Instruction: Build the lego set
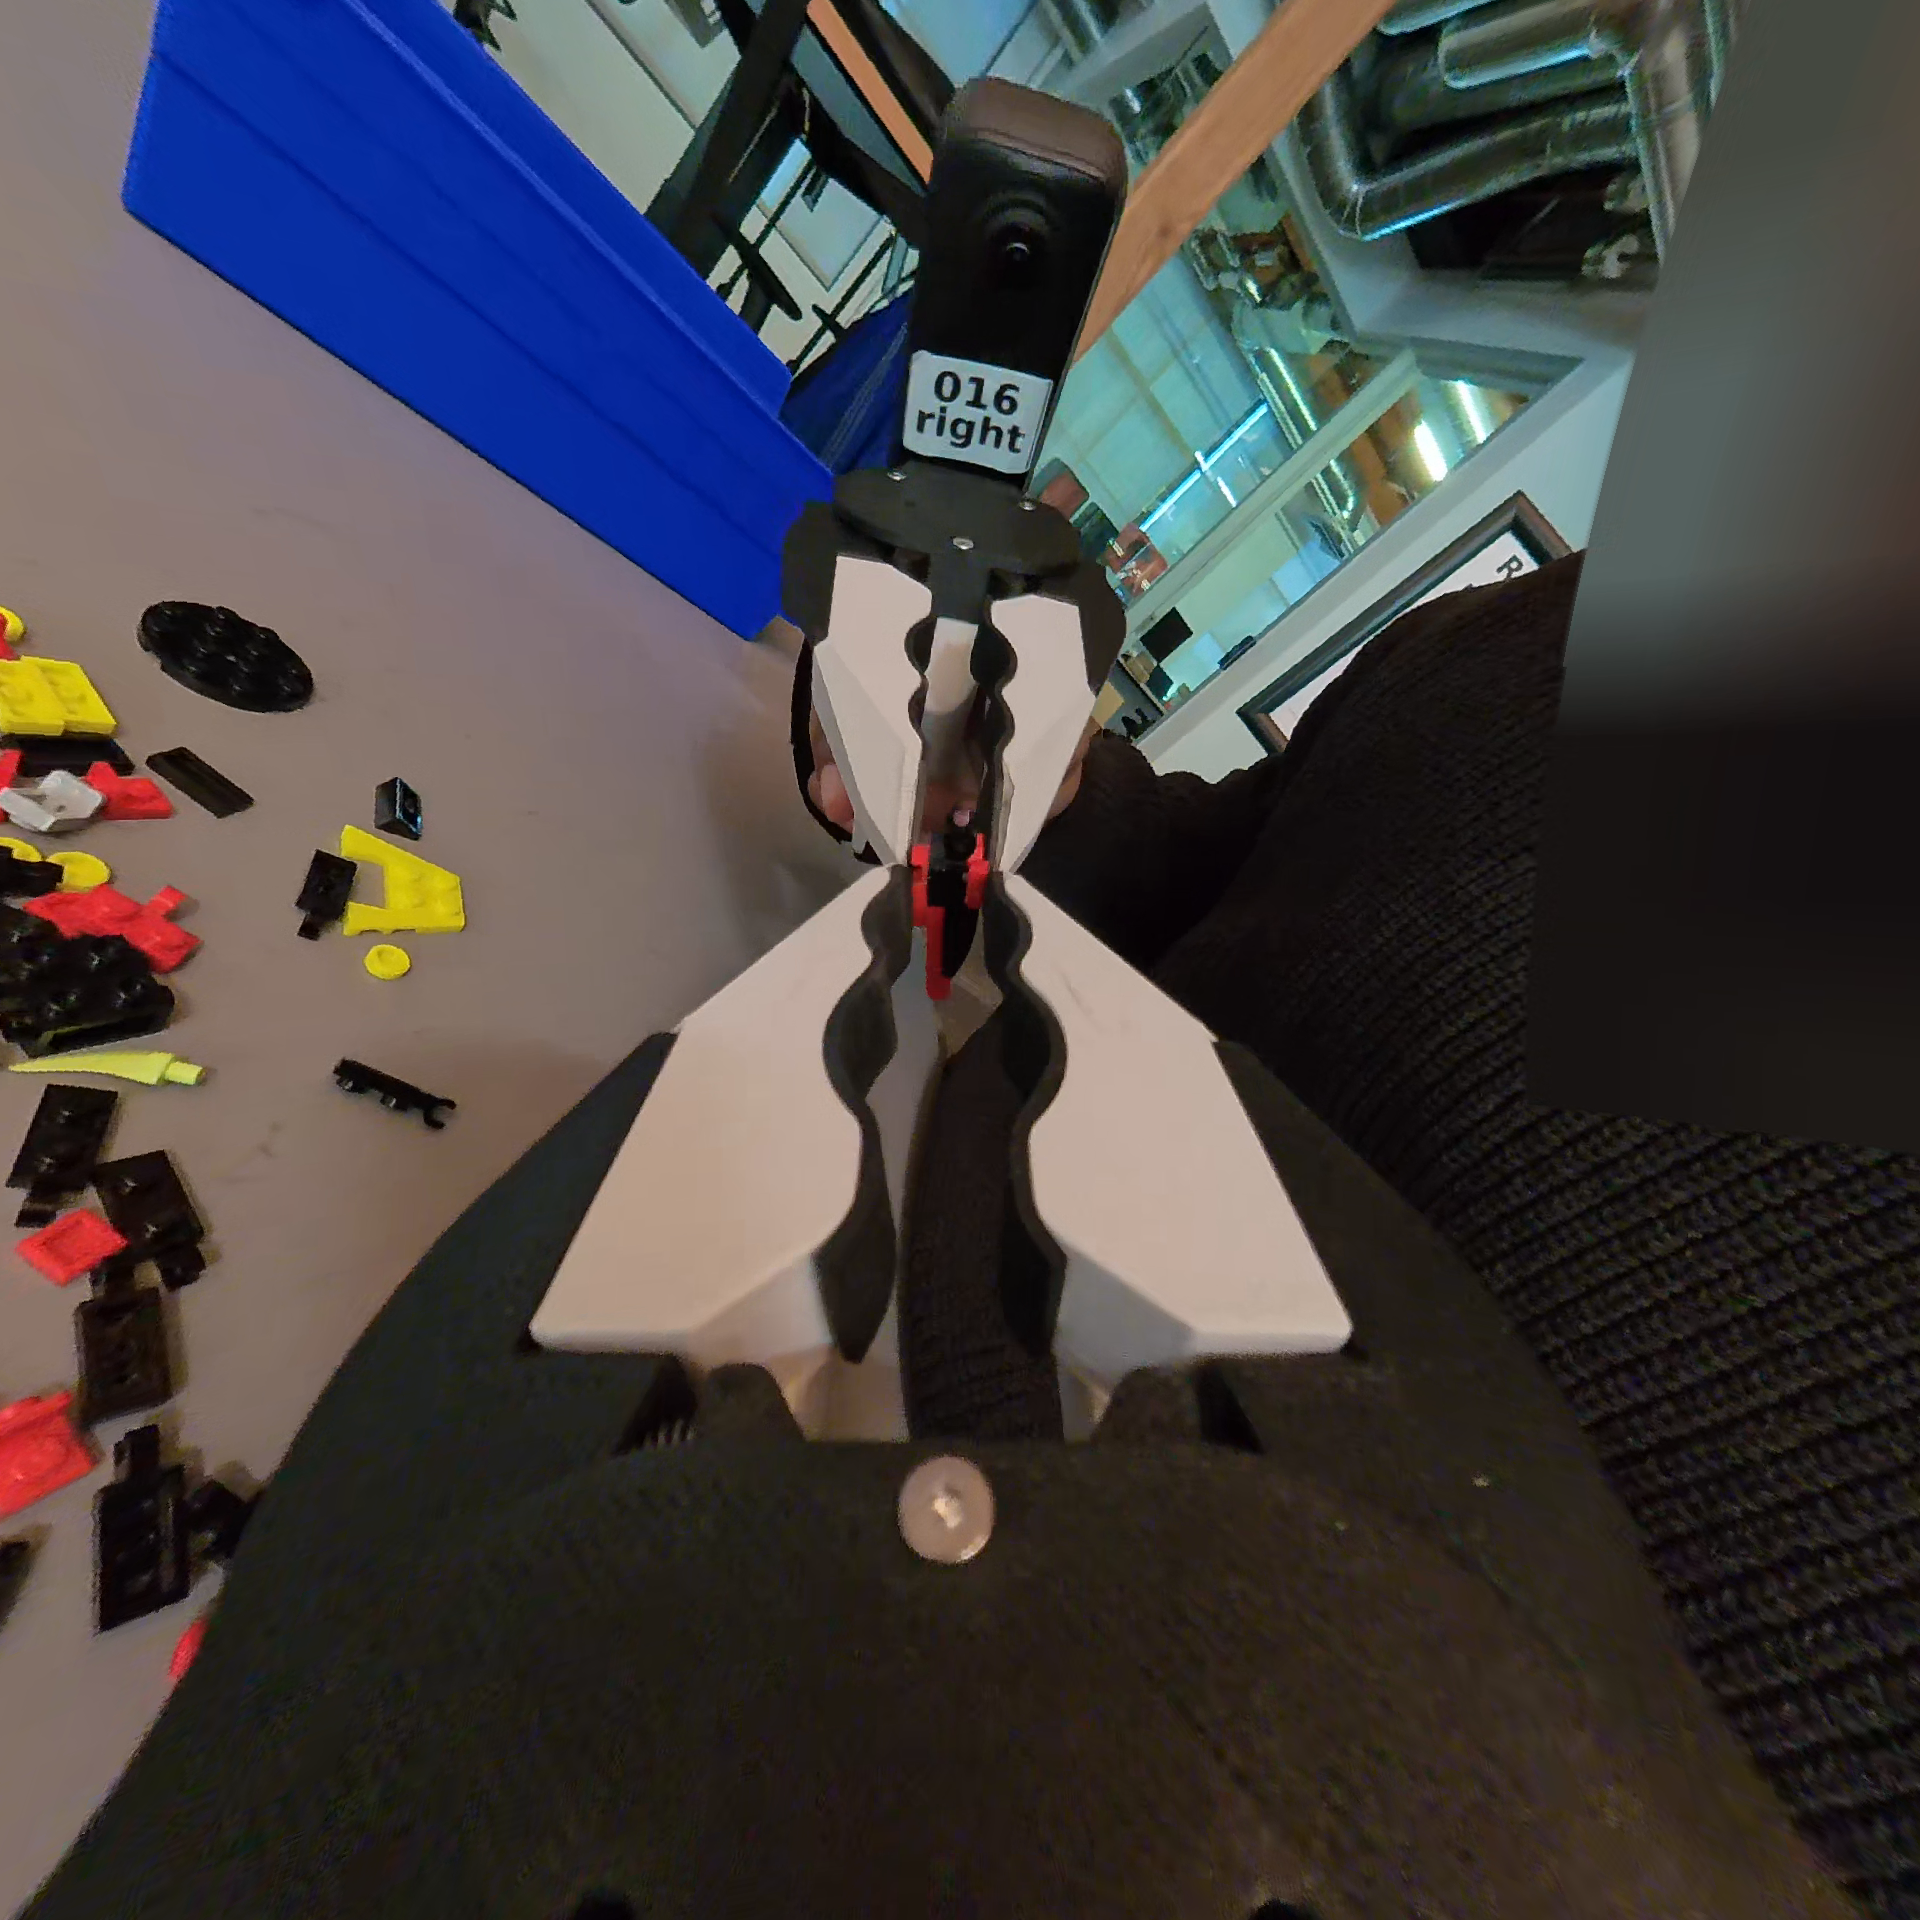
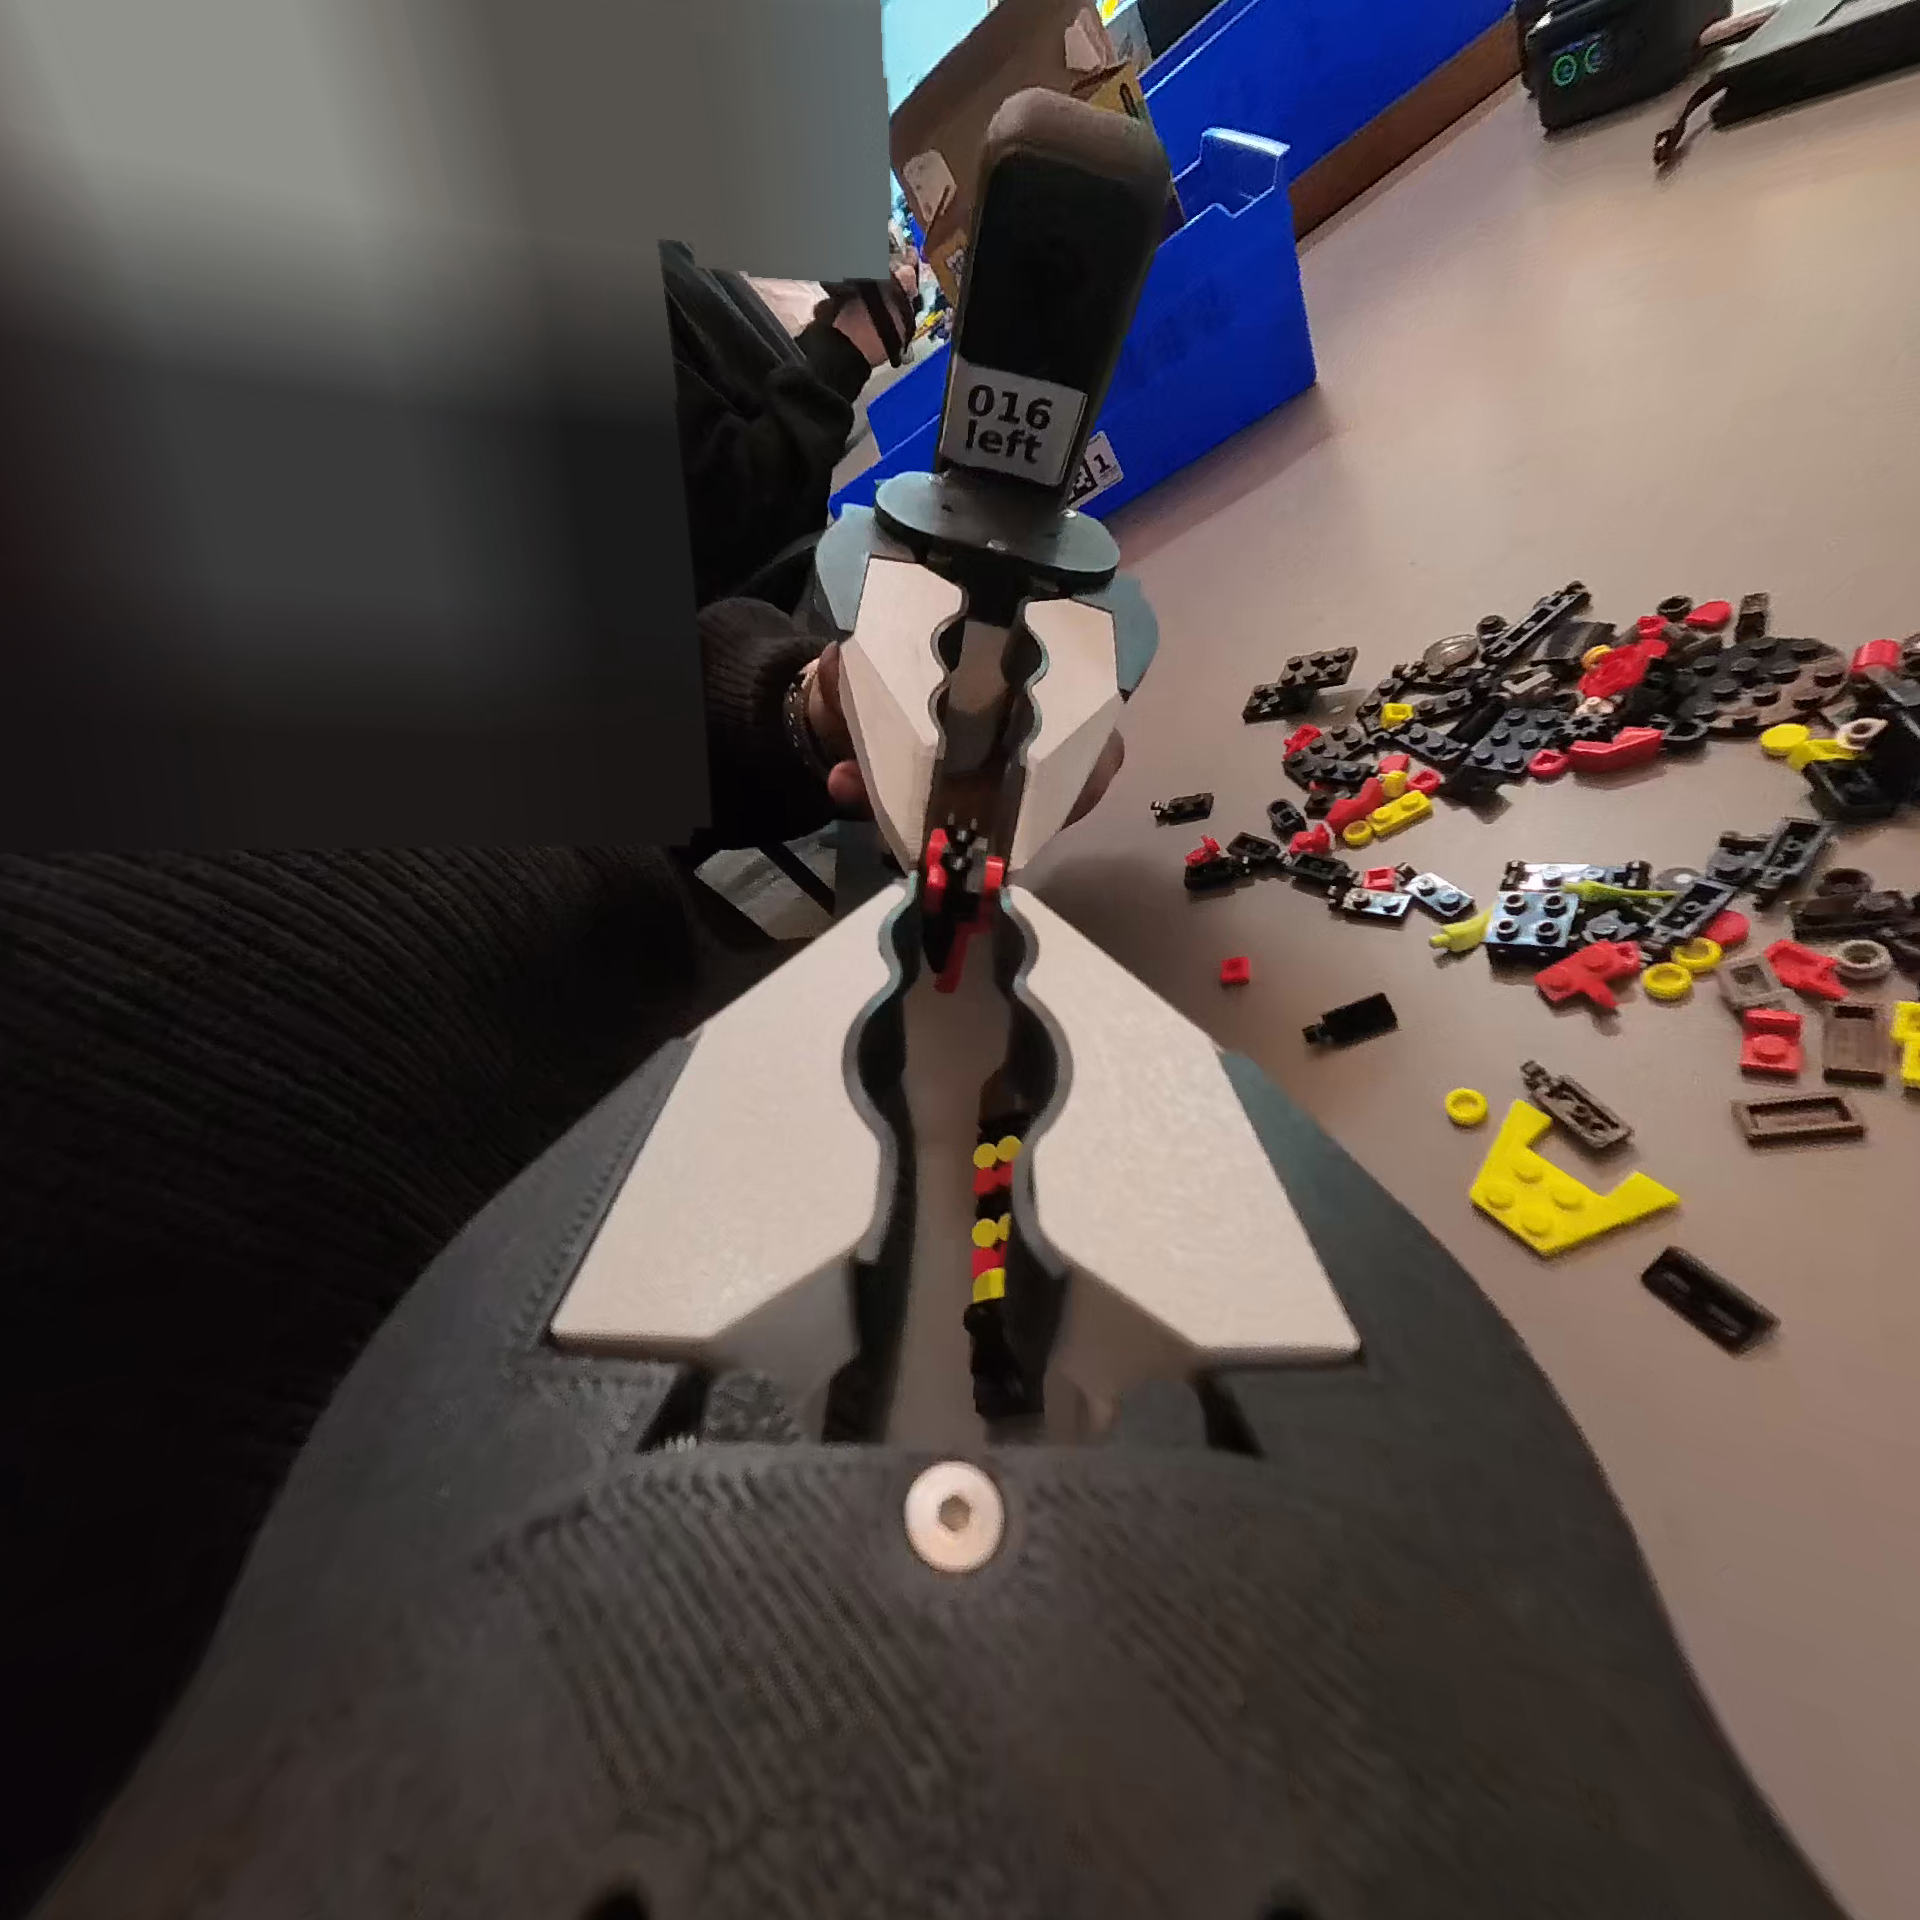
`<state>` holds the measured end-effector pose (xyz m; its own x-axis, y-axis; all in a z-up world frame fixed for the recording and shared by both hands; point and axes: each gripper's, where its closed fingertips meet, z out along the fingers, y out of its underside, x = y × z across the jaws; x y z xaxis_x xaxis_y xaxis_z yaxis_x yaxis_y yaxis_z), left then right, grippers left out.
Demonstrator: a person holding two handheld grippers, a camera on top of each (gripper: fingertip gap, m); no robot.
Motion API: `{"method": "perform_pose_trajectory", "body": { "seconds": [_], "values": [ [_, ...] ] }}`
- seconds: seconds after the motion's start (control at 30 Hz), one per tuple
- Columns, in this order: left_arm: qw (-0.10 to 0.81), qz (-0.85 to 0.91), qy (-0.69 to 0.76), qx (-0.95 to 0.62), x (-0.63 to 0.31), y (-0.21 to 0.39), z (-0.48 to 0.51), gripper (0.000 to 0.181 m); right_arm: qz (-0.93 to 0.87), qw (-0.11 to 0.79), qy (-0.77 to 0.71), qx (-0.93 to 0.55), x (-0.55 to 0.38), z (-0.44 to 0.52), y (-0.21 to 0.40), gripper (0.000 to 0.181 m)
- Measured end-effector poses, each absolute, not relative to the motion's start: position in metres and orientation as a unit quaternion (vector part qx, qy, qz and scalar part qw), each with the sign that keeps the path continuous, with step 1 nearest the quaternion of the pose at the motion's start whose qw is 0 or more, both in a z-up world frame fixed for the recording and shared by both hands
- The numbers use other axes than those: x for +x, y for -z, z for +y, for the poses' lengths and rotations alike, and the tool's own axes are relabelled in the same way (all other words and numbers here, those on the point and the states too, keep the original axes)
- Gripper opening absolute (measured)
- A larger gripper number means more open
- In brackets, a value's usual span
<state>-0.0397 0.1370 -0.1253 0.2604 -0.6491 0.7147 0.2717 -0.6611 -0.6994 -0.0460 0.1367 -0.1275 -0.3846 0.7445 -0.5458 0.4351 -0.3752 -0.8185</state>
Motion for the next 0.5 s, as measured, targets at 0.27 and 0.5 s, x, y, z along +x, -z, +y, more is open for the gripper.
{"method": "perform_pose_trajectory", "body": {
  "seconds": [0.27,0.5],
  "values": [
    [0.377,0.135,0.579,-0.71,-0.039,0.131,0.1381,0.012,-0.576,0.151,-0.6,-0.534,-0.045,0.136,0.1313,0.012],
    [0.397,0.142,0.574,-0.702,-0.0396,0.1244,0.1385,0.013,-0.577,0.178,-0.602,-0.522,-0.0461,0.1368,0.1246,0.012]
  ]
}}
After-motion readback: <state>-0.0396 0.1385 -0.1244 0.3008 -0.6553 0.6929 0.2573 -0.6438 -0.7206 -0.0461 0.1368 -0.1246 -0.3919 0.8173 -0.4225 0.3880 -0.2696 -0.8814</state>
